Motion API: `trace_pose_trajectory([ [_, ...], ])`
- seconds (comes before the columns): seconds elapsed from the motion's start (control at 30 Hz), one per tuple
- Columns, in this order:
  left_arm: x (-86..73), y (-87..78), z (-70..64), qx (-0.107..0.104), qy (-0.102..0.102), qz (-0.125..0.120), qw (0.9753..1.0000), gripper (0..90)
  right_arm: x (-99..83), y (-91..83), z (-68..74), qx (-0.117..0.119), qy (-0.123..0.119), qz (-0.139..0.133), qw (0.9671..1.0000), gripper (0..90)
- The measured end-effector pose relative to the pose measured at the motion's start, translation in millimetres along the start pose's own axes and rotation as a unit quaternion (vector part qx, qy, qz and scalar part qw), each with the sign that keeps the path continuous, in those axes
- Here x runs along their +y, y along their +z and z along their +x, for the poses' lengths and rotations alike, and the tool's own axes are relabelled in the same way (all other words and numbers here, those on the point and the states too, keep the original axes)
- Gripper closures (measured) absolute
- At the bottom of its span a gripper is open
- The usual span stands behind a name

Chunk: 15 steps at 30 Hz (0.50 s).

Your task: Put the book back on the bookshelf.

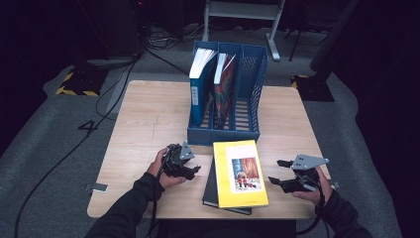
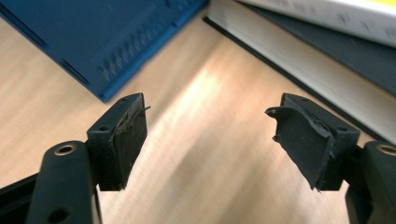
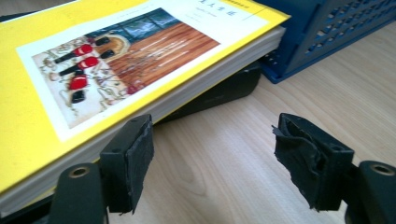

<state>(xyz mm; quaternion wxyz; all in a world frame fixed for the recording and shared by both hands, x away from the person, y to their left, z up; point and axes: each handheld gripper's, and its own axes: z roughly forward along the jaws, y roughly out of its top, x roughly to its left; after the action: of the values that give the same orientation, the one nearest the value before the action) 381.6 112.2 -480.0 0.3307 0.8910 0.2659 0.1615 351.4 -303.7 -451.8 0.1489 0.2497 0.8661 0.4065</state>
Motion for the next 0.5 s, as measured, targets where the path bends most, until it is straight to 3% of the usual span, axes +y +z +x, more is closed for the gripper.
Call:
trace_pose_trajectory([
  [0.3, -18.8, -0.3, -7.6, -0.021, 0.013, 0.022, 0.9995, 23.2, 5.9, 1.6, 13.8, 0.035, -0.011, 0.006, 0.9993, 27.0],
  [0.5, -21.2, 0.8, -7.3, -0.035, 0.007, 0.013, 0.9993, 22.9, 13.1, 0.6, 23.4, 0.054, -0.021, 0.006, 0.9983, 27.0],
])
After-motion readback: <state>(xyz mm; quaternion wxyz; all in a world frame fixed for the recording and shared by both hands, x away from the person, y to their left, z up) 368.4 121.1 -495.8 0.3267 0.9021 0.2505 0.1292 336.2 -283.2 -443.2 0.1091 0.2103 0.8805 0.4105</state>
